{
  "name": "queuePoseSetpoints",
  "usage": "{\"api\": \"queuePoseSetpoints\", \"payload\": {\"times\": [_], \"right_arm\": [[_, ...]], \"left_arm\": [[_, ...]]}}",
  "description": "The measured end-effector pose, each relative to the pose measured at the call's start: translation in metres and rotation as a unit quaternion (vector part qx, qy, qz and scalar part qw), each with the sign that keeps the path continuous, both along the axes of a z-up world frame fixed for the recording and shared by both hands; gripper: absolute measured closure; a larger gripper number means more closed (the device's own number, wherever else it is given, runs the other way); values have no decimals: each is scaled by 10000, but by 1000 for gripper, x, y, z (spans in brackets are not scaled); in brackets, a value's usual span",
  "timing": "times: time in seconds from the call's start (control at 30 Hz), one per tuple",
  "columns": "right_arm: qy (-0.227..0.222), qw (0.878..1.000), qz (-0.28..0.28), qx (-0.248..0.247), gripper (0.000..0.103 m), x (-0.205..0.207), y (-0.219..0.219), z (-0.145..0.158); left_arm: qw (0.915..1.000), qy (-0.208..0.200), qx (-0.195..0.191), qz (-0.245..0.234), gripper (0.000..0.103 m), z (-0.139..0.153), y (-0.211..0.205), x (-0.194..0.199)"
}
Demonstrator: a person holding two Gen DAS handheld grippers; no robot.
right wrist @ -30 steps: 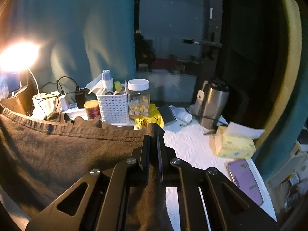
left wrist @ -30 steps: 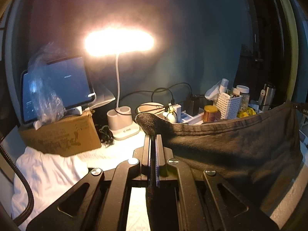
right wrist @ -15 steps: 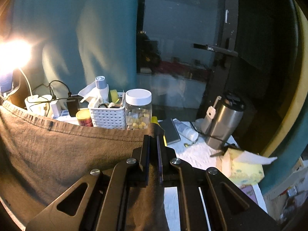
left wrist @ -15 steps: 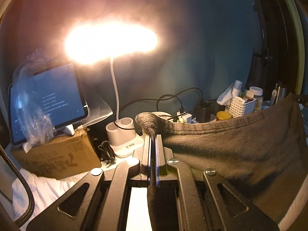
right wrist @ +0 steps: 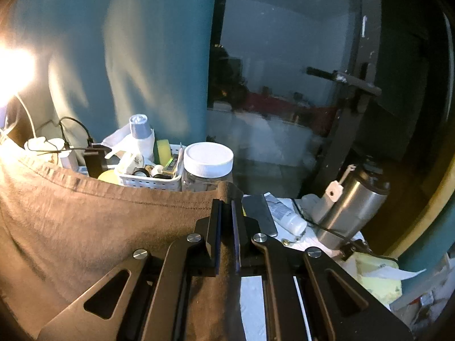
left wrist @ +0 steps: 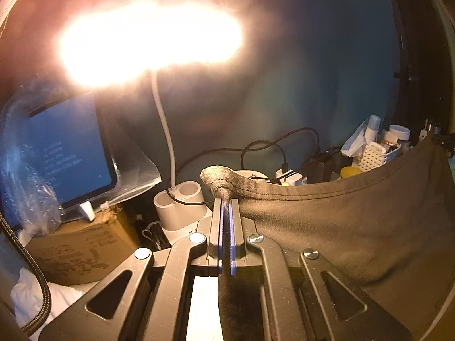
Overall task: Fold small clothes
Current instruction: 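Lift the brown shirt edge with both tools and fold it over, then open both tools and release the folded shirt onto the table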
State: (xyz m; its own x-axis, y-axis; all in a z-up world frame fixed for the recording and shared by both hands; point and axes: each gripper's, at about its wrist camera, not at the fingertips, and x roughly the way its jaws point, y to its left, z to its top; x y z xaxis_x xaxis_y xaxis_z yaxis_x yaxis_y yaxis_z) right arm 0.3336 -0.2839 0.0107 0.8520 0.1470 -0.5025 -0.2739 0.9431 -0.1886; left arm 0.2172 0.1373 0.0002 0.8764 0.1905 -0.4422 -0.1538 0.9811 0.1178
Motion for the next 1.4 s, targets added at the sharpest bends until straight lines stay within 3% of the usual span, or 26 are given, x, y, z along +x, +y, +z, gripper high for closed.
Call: {"api": "queuePoseSetpoints", "payload": {"times": [0.53, 0.67, 0.77, 0.83, 0.9, 0.93, 1.23, 1.3, 1.37, 1.4], "right_arm": [[412, 9981, -320, -315, 95, 41, 8, -57], [552, 9970, -413, -358, 95, 45, 8, -67], [693, 9964, -326, -376, 95, 48, 9, -71], [718, 9961, -368, -351, 86, 47, 8, -70], [676, 9963, -438, -296, 52, 44, 6, -67], [647, 9965, -454, -260, 48, 41, 5, -65], [702, 9955, -603, -208, 48, 16, -9, -58], [728, 9950, -664, -136, 48, 7, -15, -57], [748, 9947, -703, -79, 48, -1, -21, -58], [767, 9944, -722, -66, 48, -7, -24, -57]], "left_arm": [[9929, 1067, -205, 491, 101, -73, 17, 27], [9869, 1364, -476, 722, 100, -85, 30, 29], [9857, 1349, -612, 801, 100, -84, 34, 24], [9856, 1339, -646, 812, 100, -82, 34, 20], [9857, 1336, -653, 787, 100, -81, 31, 15], [9855, 1350, -669, 778, 100, -81, 30, 12], [9795, 1452, -1182, 745, 100, -83, 28, -11], [9787, 1438, -1277, 713, 93, -82, 26, -18], [9799, 1329, -1316, 699, 67, -79, 23, -27], [9811, 1253, -1292, 710, 63, -77, 21, -31]]}}
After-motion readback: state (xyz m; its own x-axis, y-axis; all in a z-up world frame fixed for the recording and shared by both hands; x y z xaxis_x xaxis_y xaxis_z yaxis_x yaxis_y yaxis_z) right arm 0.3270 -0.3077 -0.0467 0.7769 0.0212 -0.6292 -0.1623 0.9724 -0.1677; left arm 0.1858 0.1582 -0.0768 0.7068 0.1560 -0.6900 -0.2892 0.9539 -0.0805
